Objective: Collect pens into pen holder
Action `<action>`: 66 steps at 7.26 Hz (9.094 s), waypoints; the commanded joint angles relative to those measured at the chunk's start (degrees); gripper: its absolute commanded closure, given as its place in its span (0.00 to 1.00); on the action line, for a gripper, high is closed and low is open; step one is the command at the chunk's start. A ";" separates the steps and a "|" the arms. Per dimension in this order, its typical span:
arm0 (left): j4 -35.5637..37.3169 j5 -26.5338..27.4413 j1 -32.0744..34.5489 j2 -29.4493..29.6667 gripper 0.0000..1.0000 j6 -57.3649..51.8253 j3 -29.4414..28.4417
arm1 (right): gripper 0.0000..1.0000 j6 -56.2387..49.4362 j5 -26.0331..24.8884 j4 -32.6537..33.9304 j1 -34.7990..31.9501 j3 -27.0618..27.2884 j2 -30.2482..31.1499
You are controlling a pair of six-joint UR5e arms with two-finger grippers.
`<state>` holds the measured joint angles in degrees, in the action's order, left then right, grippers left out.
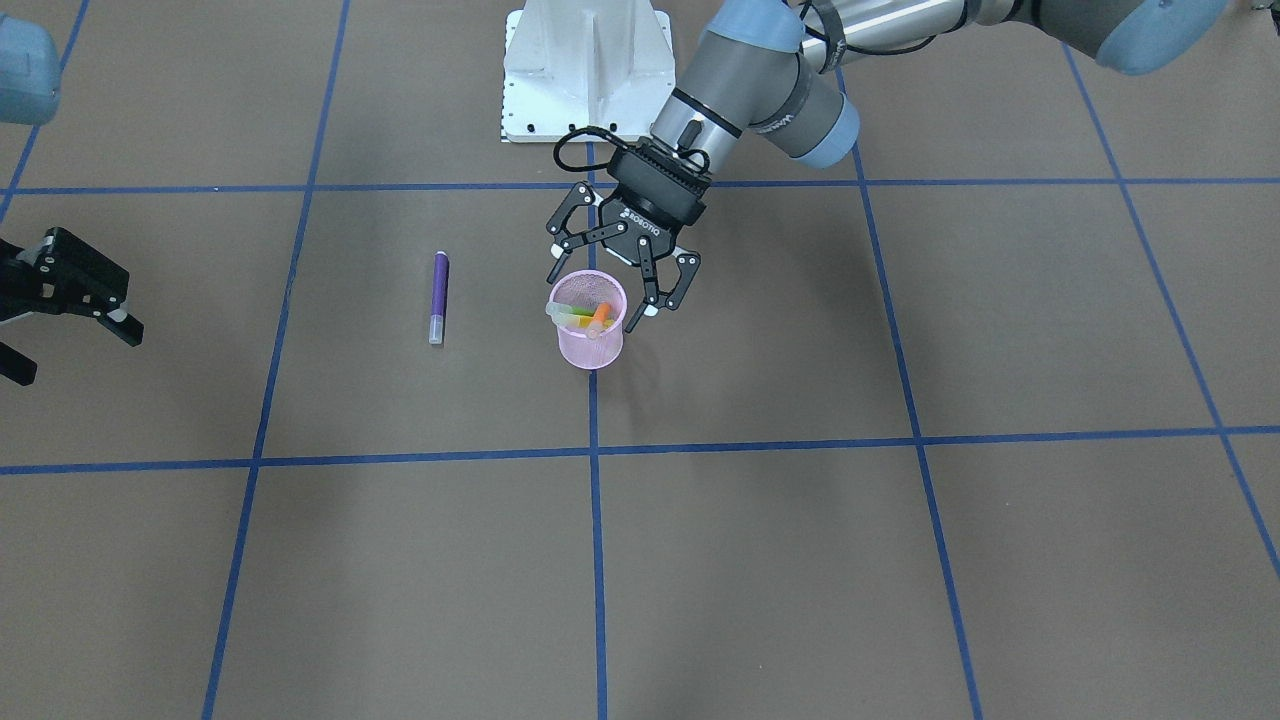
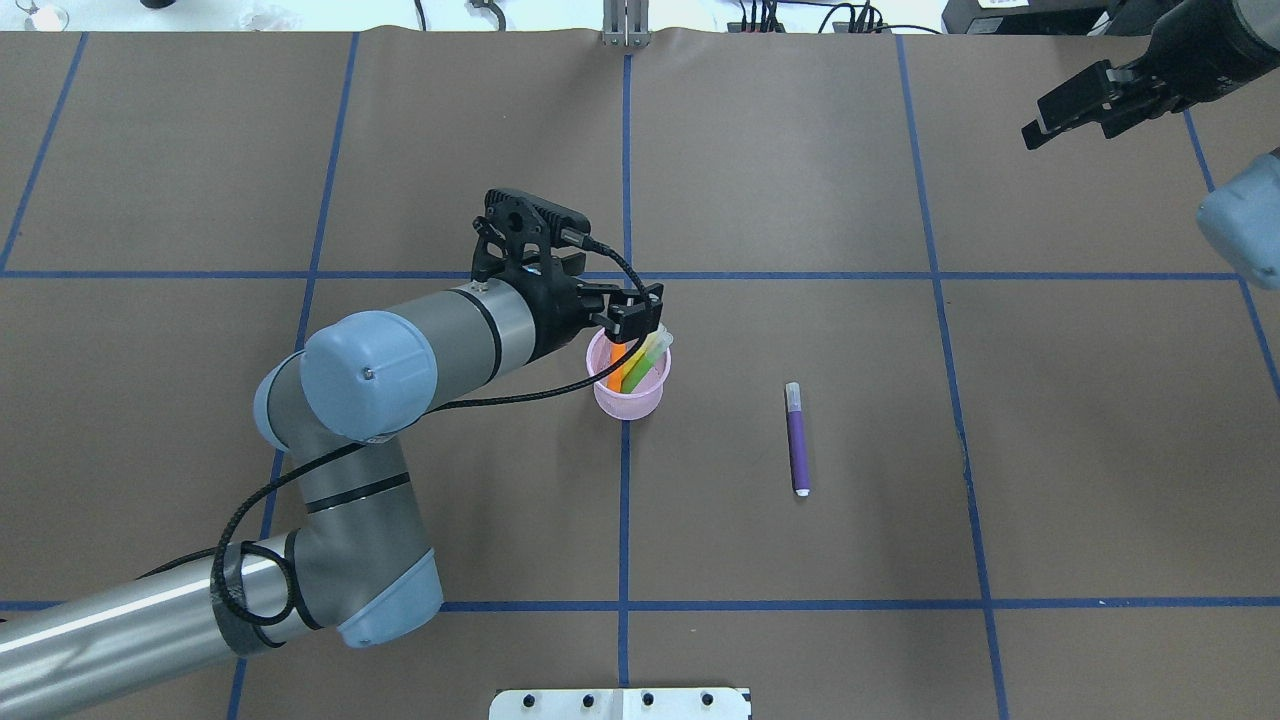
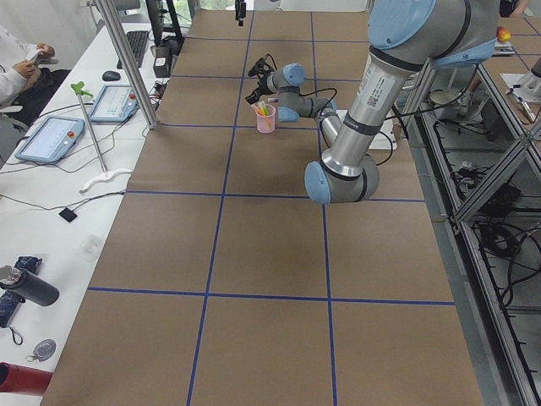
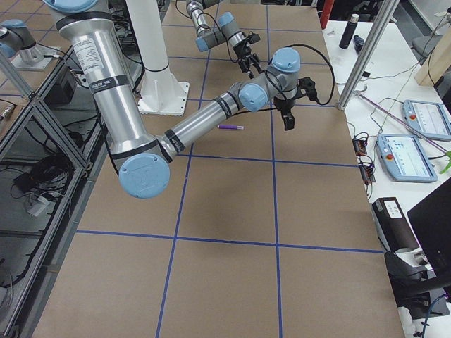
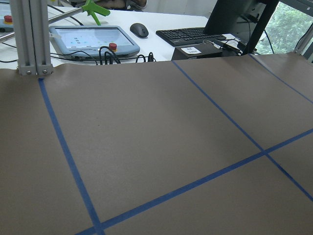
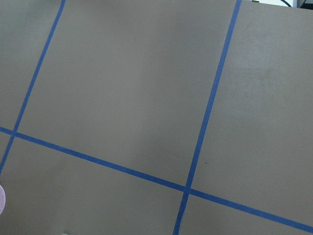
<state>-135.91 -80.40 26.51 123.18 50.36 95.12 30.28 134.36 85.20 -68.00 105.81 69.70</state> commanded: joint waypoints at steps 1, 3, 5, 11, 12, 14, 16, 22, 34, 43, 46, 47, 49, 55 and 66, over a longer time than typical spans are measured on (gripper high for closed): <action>13.65 -5.67 4.57 -7.40 0.01 0.53 7.84 | 0.01 10.87 -4.95 -0.03 5.38 1.41 -1.32; 25.39 -21.83 13.44 -12.50 0.01 -0.43 13.57 | 0.01 23.02 -15.31 -0.03 14.07 4.31 -1.76; 33.92 -37.47 24.15 -16.20 0.01 -8.54 16.57 | 0.01 29.10 -22.09 -0.03 22.34 4.32 -2.29; 34.93 -40.01 27.46 -20.35 0.01 -13.45 17.64 | 0.14 48.87 -45.37 -5.13 43.79 2.13 0.43; 34.93 -40.01 27.46 -20.35 0.01 -13.10 17.64 | 0.27 48.90 -46.64 -5.13 45.13 1.86 0.52; 34.93 -39.92 27.37 -20.35 0.01 -12.83 17.56 | 0.34 48.82 -46.74 -5.22 45.85 -0.07 0.43; 34.84 -39.83 27.28 -20.35 0.01 -12.74 17.47 | 0.46 47.94 -46.65 -5.13 45.85 -0.34 0.61; 34.66 -39.74 27.28 -20.35 0.01 -12.66 17.55 | 0.91 46.71 -46.21 -5.13 46.20 -2.19 0.08; 34.40 -39.65 26.75 -20.09 0.01 -9.84 17.56 | 1.00 66.66 -75.72 -4.43 49.18 0.38 -13.26; 34.31 -39.65 26.67 -19.30 0.01 -9.93 16.85 | 0.34 66.66 -78.20 -1.72 50.86 -4.83 -17.05; 34.31 -39.92 26.75 -19.30 0.01 -9.67 17.11 | 0.02 64.83 -75.94 0.05 50.25 -2.55 -17.23; 34.31 -39.92 26.84 -19.56 0.01 -9.49 17.46 | 0.02 63.68 -70.44 1.28 47.63 -0.80 -17.23; 34.83 -40.09 27.37 -20.35 0.01 -10.45 17.90 | 0.01 56.16 -54.20 1.73 38.26 0.45 -16.53; 51.71 -45.08 46.21 -31.75 0.00 -45.35 21.87 | 0.01 2.87 -10.84 1.90 4.42 0.19 0.66; 50.92 -55.30 65.51 -41.96 0.00 -61.61 5.26 | 0.01 -44.35 -5.08 10.60 -21.65 -8.51 25.30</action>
<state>-84.97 -135.03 92.03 82.22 -11.42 101.11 -14.07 129.36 95.81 -89.36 97.34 93.92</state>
